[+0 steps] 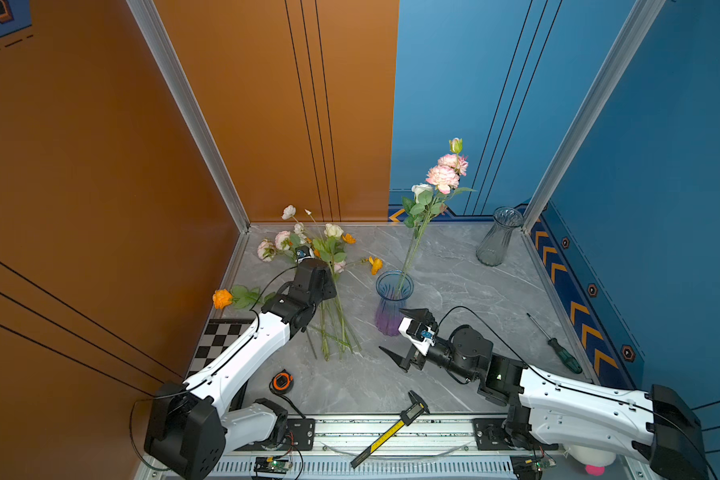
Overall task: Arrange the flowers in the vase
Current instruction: 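Return the left gripper to the flower pile and lower onto the stems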
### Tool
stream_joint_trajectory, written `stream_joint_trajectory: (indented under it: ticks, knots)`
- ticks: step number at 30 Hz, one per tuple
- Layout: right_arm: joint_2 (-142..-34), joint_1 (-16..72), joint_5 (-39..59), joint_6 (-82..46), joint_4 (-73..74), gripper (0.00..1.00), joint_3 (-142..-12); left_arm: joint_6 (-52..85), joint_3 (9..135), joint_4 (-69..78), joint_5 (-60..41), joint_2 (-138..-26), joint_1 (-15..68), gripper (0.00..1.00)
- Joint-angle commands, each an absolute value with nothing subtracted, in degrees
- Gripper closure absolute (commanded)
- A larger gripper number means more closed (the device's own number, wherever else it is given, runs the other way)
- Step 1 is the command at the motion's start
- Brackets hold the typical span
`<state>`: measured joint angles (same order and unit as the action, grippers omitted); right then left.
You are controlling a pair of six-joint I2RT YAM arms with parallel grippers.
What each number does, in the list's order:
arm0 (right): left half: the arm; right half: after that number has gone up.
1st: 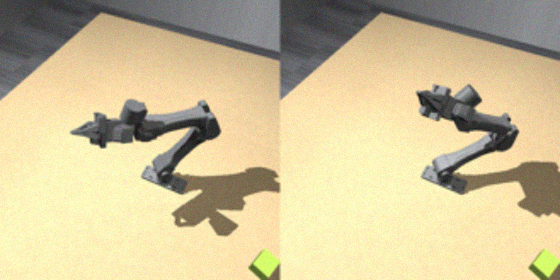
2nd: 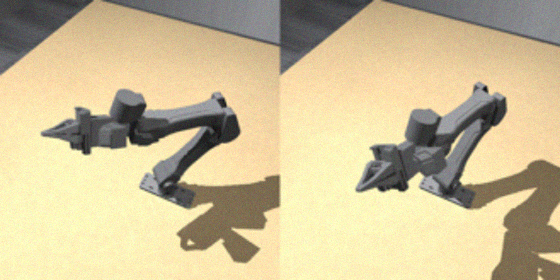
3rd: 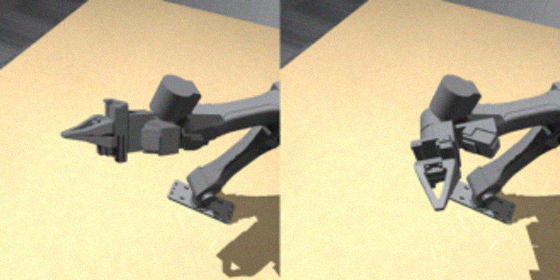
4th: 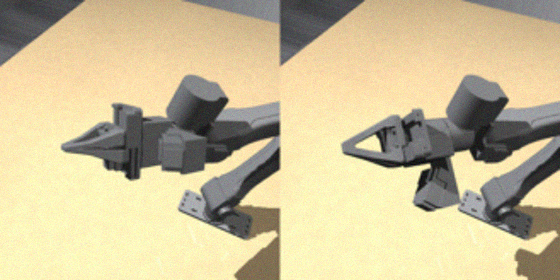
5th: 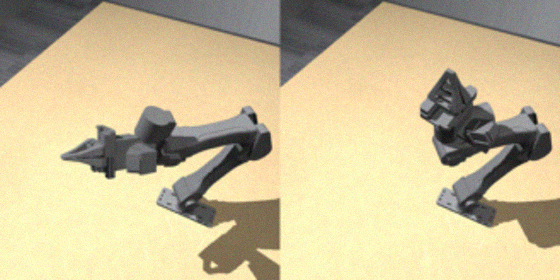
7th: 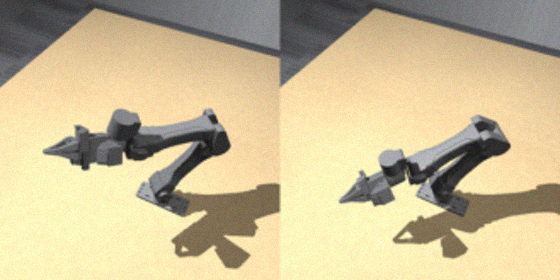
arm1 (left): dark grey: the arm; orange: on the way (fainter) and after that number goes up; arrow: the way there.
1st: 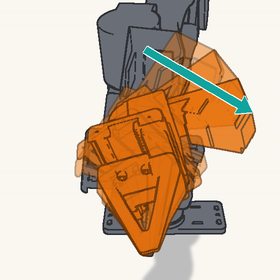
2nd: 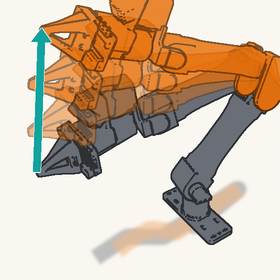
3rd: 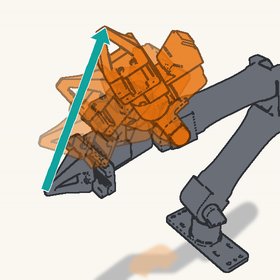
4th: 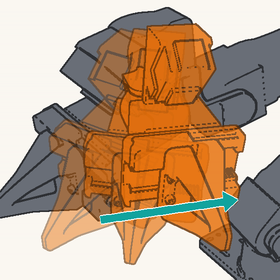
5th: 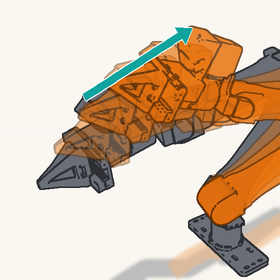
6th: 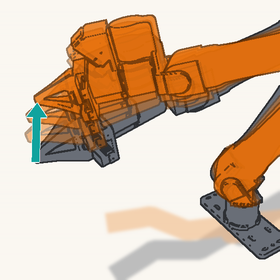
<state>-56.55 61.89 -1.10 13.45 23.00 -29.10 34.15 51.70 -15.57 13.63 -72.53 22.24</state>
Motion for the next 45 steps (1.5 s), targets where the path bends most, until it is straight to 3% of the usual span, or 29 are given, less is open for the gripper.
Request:
stream_joint_trajectory:
  ticks: [1, 8, 17, 33, 38, 42, 45]
  knots:
    - [-59.55, 62.35, 2.29, 14.83, 20.45, 0.0, -32.36, 40.49, 52.52, -18.96, 3.55, -78.23, 20.62, 0.74]
    - [-67.18, 64.56, 1.93, 15.06, 17.3, 0.0, -36.73, 45.55, 53.12, -15.14, 4.5, -87.35, 19.51, 0.74]
    - [-66.1, 63.89, 2.28, 15.07, 17.72, 0.0, -35.88, 47.92, 51.95, -7.05, 6.5, -92.49, 19.16, 0.75]
    - [-65.48, 62.86, 3.43, 14.79, 18.02, 0.0, -35.3, 50.88, 53.96, -5.56, 10.24, -98.52, 18.62, 0.76]
    - [-65.34, 62.75, 3.47, 14.79, 17.97, 0.0, -35.24, 51.15, 54.25, -4.75, 10.85, -98.79, 18.58, 0.85]
    - [-65.07, 62.67, 3.54, 14.84, 17.84, 0.0, -35.24, 51.5, 53.44, -4.79, 11.17, -97.33, 18.59, 0.99]
    - [-64.89, 62.66, 3.52, 14.77, 17.68, 0.0, -35.24, 51.73, 51.83, -4.86, 12.15, -94.79, 18.59, 1.0]
